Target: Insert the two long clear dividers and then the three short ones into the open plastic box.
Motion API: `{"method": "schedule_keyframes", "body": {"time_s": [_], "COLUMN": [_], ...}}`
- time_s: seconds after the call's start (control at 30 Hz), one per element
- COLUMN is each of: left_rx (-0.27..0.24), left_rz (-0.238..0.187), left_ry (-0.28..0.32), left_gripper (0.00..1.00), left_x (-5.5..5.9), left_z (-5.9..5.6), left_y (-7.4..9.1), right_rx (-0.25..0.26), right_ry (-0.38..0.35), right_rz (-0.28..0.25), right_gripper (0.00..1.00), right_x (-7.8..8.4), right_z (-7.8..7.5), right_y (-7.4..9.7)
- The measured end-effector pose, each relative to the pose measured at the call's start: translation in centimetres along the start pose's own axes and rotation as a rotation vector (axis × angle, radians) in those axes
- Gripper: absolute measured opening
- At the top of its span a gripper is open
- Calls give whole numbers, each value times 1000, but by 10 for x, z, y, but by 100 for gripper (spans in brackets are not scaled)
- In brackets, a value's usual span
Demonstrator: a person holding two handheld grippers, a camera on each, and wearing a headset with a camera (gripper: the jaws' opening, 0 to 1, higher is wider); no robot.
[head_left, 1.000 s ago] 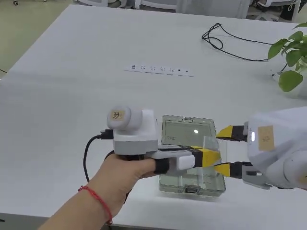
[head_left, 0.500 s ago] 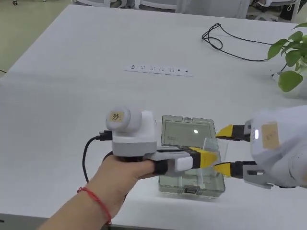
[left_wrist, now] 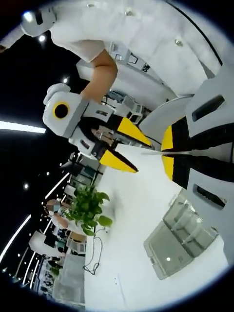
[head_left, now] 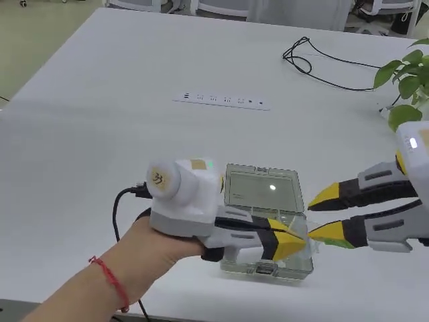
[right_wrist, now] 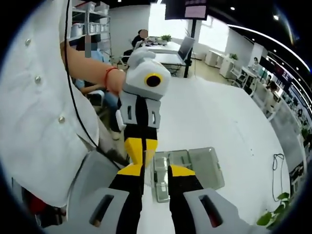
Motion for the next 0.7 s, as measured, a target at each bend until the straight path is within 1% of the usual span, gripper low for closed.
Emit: {"method": "schedule_keyframes", "body": {"time_s": [0.07,0.1,0.13,0.27,0.33,0.4,0.5,0.6,0.7], "left_rx": [13,23,29,53,62,69,74,74,71], "left_rz": [17,20,24,22,18,14,14,18,21], "left_ry": [-34,-61,-76,-102,-115,-122,-131,-133,-149], "left_gripper": [0,0,0,0,0,0,0,0,0], "left_x": [3,4,5,5,5,5,5,6,7], "left_z": [-3,-6,-7,-12,-15,-16,-18,-18,-18], "left_y": [0,0,0,0,0,0,0,0,1], "right_rx": [-28,-48,-61,-127,-151,-168,-185,-190,-199], "right_ry": [-3,-7,-12,-19,-24,-27,-27,-36,-42], "right_rz": [-11,-18,-20,-38,-43,-47,-49,-52,-57], "right_gripper": [18,17,16,11,9,8,4,4,3], "right_x": [-2,-3,-4,-7,-8,-8,-9,-9,-9], "right_z": [3,6,7,19,23,26,29,30,32], "right_y": [1,0,0,-1,-2,-2,-3,-3,-4]}}
Point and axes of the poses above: the centre of the closed fingertips' face, and the gripper's own axes: y roughly backward along the fingers, z roughly to its left, x roughly out of its underside, the point moved 2 cm from there along y, roughly backward along the fingers, and after that the axes turned 10 degrees about y, right-handed, at the moved point
